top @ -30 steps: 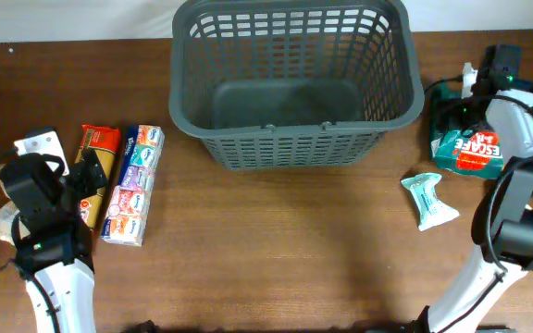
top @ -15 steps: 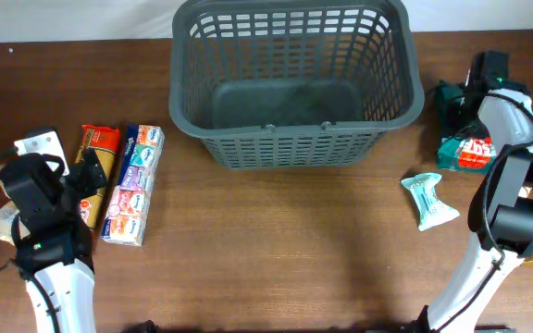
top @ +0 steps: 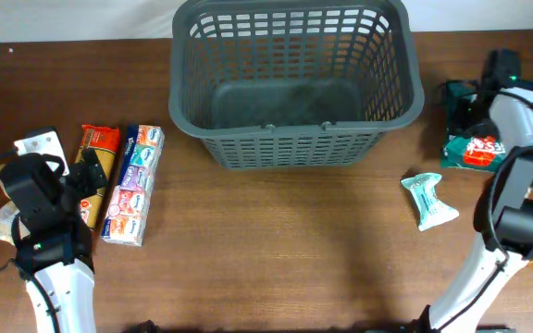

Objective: Pack container
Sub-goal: 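Grasp the green Nescafé pouch with the right gripper, then carry the Nescafé pouch into the grey basket and release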

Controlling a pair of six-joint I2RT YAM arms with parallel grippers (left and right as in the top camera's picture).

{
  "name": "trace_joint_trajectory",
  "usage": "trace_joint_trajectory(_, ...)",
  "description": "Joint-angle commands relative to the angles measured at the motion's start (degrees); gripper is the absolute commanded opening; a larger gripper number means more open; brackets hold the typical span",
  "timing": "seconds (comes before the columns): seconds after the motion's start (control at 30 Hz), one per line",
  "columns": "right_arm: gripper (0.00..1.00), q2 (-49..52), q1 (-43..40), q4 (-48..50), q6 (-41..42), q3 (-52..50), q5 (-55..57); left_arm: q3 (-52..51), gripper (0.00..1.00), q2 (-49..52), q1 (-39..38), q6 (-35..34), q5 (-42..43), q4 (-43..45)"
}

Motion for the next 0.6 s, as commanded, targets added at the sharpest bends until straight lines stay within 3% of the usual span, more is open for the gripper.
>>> trace_joint_trajectory(0.0, 0.04, -3.3, -4.3, -3.5, 2.4, 3.3, -6.5, 0.8, 0.99, 0.2, 0.2, 1.0, -0.4, 0.0)
trace_joint_trajectory(0.3, 0.04, -9.1, -6.0, -11.0, 2.3, 15.0, -7.9, 0.8, 0.99, 0.2, 0.2, 1.0, -0.4, 0.0)
trace_joint_trajectory(0.57, 0.04, -11.0, -4.3, -24.0, 2.1, 32.5, -7.7, 0.8, 0.99, 0.2, 0.2, 1.0, -0.4, 0.0)
